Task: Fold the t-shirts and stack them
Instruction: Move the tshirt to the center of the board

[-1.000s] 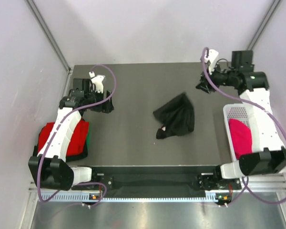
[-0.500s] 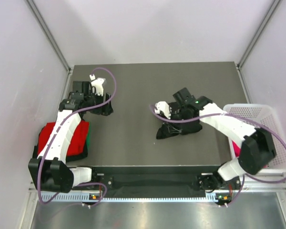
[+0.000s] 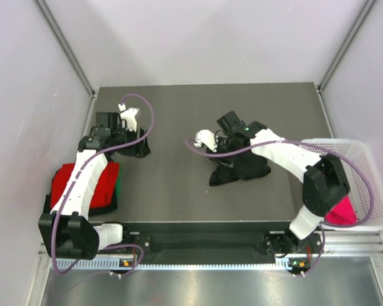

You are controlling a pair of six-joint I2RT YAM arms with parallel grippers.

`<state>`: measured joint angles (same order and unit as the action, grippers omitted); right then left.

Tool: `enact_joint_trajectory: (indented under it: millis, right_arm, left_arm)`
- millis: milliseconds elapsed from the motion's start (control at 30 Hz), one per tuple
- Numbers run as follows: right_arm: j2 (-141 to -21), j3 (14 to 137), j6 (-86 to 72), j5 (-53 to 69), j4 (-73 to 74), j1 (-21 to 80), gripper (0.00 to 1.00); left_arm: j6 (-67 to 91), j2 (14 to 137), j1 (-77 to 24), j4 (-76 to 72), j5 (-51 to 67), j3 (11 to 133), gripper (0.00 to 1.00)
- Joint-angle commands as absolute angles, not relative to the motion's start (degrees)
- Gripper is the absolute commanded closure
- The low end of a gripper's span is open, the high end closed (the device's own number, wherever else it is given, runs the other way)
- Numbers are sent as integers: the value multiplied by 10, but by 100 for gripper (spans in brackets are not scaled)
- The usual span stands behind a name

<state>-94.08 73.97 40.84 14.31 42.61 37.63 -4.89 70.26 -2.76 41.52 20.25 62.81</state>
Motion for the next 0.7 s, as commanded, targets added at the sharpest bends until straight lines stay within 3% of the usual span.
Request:
enact_joint_trajectory:
  millis: [0,333,567,667]
  right_arm:
    - [-984,792,430,147,457,395,54]
    - [-1026,838,454,145,548,410,54]
    - [-1034,848,454,115,554,409,100]
    - [-1007,852,448,92,531,410,100]
  left_arm:
    - [-56,681,-22,390,218,624,28]
    - [-54,679,-18,392,222,622,27]
    - [-55,672,-15,394,225,618,27]
    - [-54,669,-13,395,225,619,27]
